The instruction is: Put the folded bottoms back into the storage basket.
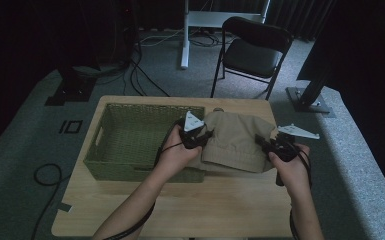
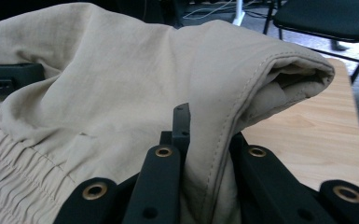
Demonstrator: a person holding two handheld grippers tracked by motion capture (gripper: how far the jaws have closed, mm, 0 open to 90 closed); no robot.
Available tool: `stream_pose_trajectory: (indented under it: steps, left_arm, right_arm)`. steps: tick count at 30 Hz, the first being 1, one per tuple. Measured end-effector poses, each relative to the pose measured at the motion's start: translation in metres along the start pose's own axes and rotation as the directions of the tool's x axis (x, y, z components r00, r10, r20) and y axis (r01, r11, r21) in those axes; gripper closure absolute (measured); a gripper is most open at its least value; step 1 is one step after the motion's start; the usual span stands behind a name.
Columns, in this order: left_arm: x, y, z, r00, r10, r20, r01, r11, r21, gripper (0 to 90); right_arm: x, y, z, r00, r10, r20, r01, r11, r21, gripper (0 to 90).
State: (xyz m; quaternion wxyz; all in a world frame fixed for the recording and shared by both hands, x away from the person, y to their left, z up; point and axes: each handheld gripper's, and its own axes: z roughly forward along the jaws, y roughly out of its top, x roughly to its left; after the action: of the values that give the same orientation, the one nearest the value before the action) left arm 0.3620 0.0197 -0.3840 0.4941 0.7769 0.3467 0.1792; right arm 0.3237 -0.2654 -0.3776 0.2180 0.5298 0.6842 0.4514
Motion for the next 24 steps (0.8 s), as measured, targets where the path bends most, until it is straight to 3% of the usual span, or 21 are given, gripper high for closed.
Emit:
stream_pose_trajectory:
  steps: [9,18,20,24]
  left_arm:
    - [0.033,-0.001,-0.019,0.997,-0.058,-0.051,0.058,0.9983,-0.009,79.9]
    - [0.056,0.004,-0.037,0.994,-0.049,-0.098,0.047,0.9987,-0.021,79.7]
    - [0.063,0.004,-0.043,0.9921,-0.037,-0.12,0.035,0.9991,-0.024,79.6]
    - [0.077,0.002,-0.051,0.9902,-0.054,-0.129,0.051,0.9984,-0.022,79.6]
  right_arm:
    - [0.025,0.016,0.02,0.9993,-0.014,-0.034,0.014,1.0,0.0,82.6]
    - [0.046,0.029,0.036,0.9979,-0.026,-0.06,0.025,1.0,-0.013,82.5]
    - [0.056,0.033,0.043,0.997,-0.053,-0.057,0.052,0.999,-0.017,82.5]
    - [0.068,0.038,0.051,0.9953,-0.059,-0.078,0.057,0.998,-0.018,82.6]
